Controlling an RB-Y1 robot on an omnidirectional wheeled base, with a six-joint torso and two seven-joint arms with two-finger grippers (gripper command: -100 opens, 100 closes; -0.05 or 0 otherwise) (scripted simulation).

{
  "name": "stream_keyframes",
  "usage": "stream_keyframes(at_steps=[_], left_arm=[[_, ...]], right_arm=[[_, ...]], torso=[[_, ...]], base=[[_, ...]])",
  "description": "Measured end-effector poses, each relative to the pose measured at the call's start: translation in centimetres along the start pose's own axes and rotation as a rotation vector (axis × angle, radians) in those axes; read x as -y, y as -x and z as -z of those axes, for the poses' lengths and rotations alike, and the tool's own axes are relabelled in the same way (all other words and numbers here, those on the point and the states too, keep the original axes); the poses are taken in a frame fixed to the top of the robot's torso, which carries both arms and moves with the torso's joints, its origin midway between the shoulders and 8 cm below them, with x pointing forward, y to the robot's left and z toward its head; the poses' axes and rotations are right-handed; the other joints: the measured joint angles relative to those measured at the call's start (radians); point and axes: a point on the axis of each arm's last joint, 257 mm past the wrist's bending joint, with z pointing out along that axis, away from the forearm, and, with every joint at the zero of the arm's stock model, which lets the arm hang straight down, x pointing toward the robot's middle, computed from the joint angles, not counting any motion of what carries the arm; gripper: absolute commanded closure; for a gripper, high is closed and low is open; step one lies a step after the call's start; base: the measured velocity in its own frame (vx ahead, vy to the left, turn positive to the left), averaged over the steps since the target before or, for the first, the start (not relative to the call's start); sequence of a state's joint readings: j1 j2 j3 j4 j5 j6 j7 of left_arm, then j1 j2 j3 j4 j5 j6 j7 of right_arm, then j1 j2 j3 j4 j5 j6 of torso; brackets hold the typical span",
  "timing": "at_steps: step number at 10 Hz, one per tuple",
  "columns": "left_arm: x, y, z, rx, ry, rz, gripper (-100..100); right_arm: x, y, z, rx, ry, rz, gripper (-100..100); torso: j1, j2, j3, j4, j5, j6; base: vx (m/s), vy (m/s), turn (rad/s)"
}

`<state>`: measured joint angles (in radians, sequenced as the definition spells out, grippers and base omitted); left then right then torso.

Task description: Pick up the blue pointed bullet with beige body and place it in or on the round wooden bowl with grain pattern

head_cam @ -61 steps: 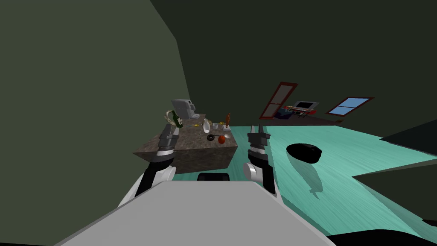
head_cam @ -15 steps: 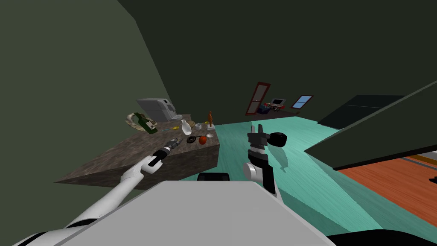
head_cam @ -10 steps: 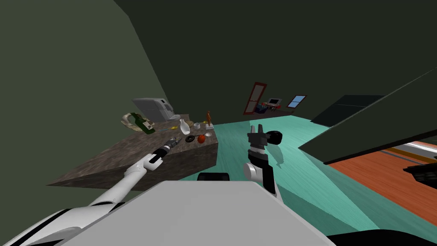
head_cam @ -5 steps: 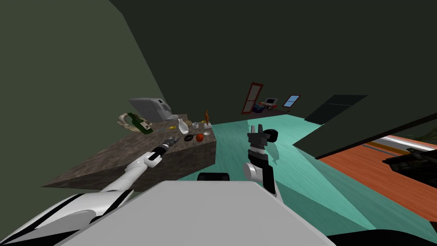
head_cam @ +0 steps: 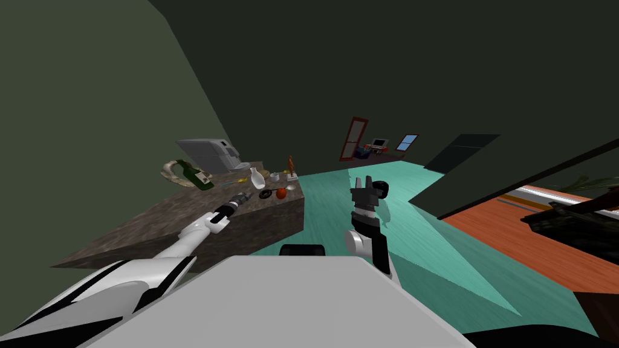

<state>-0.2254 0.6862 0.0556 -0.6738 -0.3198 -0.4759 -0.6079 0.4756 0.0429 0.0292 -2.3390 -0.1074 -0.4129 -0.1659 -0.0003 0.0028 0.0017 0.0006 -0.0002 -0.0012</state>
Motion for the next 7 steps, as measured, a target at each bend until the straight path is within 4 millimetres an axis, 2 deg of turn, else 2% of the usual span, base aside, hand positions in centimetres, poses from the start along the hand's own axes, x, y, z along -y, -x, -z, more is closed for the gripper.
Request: stream_keyframes(at_steps=[1, 3, 5, 6, 7], left_arm=[[-0.5, -0.8, 0.2, -0.016, 0.013, 0.002, -100], [-0.9, 1.2, -0.6, 0.015, 0.012, 0.006, -100], [-1.8, -0.1, -0.3, -0.010, 0.036, 0.012, -100], [-1.9, -0.2, -0.3, -0.012, 0.038, 0.012, 100], [-1.9, -0.2, -0.3, -0.012, 0.038, 0.012, 100]], right_arm=[[0.0, 0.0, 0.0, 0.000, 0.000, 0.000, 0], [0.0, 0.0, 0.0, 0.000, 0.000, 0.000, 0], [0.0, 0.0, 0.0, 0.000, 0.000, 0.000, 0], [0.0, 0.0, 0.0, 0.000, 0.000, 0.000, 0], [0.0, 0.0, 0.0, 0.000, 0.000, 0.000, 0]], torso=[[0.001, -0.001, -0.001, 0.000, 0.000, 0.000], [-0.001, 0.000, 0.000, 0.000, 0.000, 0.000], [0.000, -0.001, -0.001, 0.000, 0.000, 0.000], [0.001, -0.002, -0.001, 0.000, 0.000, 0.000], [0.001, -0.002, -0.001, 0.000, 0.000, 0.000]], base=[[-0.034, -0.019, -0.115], [-0.038, -0.017, -0.033], [-0.006, -0.004, 0.006], [0.000, 0.000, 0.000], [0.000, 0.000, 0.000]])
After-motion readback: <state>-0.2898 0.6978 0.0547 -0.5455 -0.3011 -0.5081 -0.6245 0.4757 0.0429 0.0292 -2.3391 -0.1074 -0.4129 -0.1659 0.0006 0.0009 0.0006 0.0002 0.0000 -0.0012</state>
